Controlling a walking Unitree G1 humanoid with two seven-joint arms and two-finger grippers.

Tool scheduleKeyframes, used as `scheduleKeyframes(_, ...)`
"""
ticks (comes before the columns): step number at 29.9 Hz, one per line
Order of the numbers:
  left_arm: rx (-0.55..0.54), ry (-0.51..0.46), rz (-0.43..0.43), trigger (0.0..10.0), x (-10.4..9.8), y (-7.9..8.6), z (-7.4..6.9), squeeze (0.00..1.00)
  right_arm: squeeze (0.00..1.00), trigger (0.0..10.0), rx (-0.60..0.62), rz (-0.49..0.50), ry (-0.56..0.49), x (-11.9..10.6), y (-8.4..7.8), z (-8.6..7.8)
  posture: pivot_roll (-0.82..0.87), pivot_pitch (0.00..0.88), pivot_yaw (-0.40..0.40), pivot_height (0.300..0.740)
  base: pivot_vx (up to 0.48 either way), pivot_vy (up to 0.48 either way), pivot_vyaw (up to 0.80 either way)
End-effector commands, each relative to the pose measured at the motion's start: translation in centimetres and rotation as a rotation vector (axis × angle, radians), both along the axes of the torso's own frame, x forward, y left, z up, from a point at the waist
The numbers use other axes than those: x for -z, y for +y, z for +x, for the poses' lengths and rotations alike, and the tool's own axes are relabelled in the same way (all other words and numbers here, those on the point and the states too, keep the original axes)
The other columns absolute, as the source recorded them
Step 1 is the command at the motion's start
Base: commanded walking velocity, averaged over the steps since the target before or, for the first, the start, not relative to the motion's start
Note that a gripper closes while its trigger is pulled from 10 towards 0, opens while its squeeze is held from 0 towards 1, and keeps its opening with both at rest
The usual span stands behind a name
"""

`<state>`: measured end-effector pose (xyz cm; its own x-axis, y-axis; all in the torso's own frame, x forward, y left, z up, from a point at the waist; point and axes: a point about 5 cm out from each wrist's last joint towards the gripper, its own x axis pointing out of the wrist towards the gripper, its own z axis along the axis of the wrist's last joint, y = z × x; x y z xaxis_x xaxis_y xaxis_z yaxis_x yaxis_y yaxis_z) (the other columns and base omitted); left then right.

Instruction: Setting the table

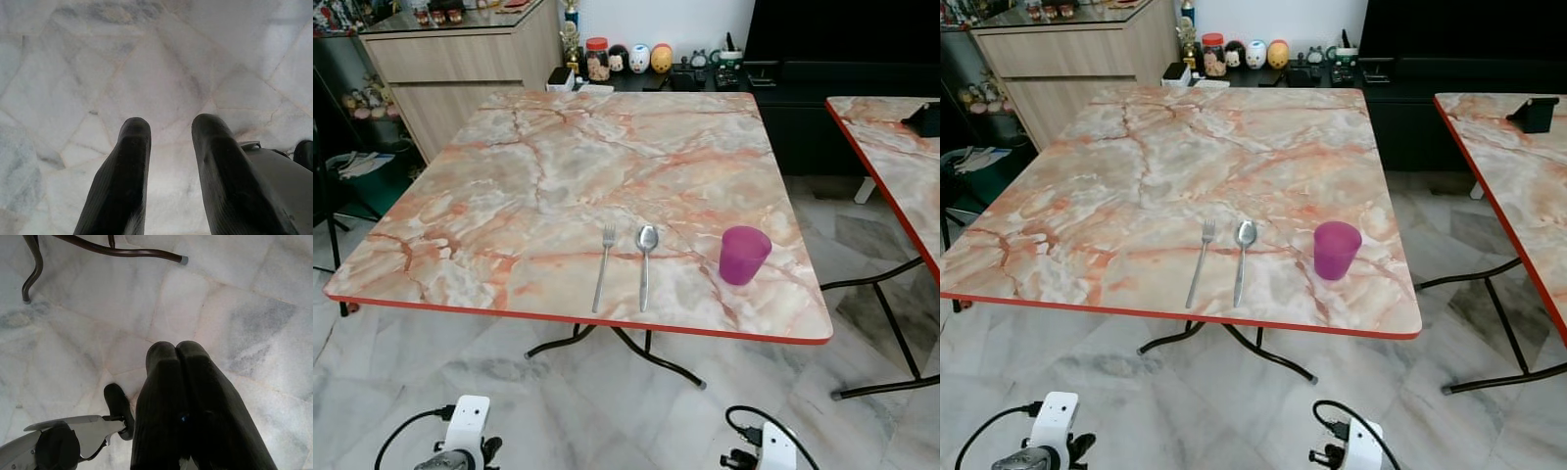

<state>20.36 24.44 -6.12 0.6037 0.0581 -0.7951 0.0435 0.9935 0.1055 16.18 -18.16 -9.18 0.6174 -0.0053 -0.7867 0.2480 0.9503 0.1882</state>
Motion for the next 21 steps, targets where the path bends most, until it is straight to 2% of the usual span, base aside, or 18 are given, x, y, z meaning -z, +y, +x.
scheduleKeyframes(1, -0.010, 0.016, 0.002, 10.0, 0.09, 0.36, -0.33, 0.00, 0.00, 10.0, 0.006, -0.001, 0.000, 0.00, 0.09, 0.04, -0.04, 0.000, 0.042, 0.736, 0.000, 0.240, 0.00)
scheduleKeyframes(9, -0.010, 0.019, 0.003, 10.0, 0.10, 0.41, -0.35, 0.00, 0.00, 10.0, 0.002, -0.004, -0.002, 0.00, 0.23, 0.04, -0.04, 0.000, 0.043, 0.736, 0.000, 0.270, 0.00)
scheduleKeyframes(21, -0.021, 0.016, -0.002, 10.0, 0.08, 0.42, -0.33, 0.00, 0.00, 10.0, -0.016, -0.028, -0.008, -0.11, -0.01, 0.21, -0.04, 0.000, 0.037, 0.736, 0.000, 0.361, 0.00)
